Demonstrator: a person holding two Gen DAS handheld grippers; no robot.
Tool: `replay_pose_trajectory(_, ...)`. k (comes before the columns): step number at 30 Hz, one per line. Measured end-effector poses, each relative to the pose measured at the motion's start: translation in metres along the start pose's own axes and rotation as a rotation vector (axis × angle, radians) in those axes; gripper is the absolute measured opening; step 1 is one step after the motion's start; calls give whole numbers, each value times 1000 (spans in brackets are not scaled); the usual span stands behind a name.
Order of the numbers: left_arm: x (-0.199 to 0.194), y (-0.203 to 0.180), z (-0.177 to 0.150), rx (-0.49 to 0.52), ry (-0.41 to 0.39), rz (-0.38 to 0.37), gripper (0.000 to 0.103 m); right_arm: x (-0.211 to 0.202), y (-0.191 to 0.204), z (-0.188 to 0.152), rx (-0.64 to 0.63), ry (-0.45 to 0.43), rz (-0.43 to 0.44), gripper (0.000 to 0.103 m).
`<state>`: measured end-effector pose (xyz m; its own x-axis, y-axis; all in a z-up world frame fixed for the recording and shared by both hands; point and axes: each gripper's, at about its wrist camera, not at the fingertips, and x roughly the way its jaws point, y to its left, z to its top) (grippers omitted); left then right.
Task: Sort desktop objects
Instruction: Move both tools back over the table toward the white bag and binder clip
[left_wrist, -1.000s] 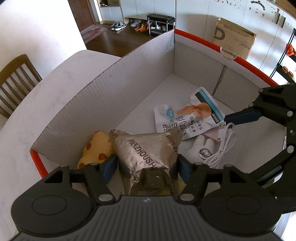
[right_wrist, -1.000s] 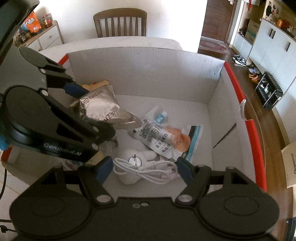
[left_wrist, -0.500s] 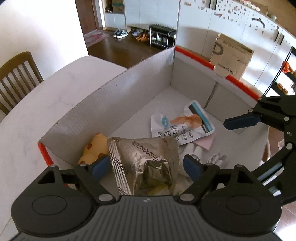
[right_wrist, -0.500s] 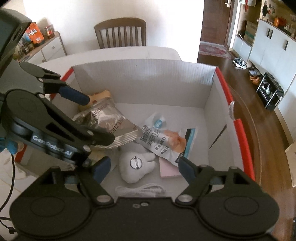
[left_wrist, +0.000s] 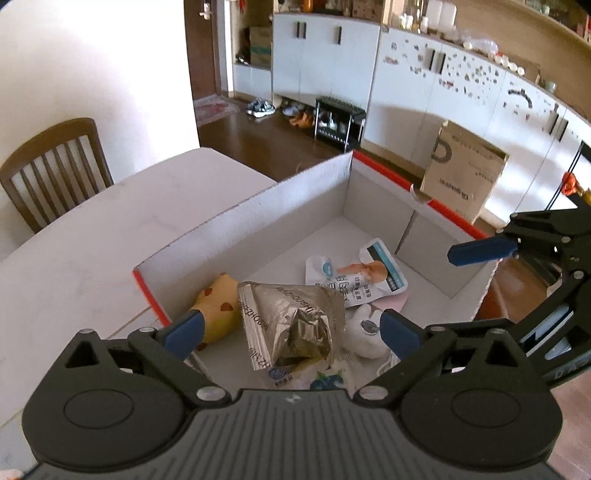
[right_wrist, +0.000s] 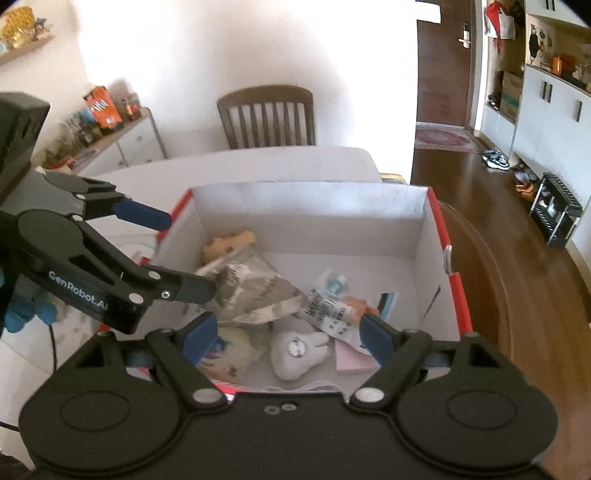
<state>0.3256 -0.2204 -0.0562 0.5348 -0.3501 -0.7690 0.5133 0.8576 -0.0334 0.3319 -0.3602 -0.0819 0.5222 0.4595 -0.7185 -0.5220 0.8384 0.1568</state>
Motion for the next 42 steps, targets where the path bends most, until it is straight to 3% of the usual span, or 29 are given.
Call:
replay_pose_trajectory(17,-102,42,-56,-111,-171,38,102,-24,68,12,-44,-69,27,85)
replay_pose_trajectory(42,-198,167,-188,-269,-184,133,102,24,244,18,-137,-21,118,85)
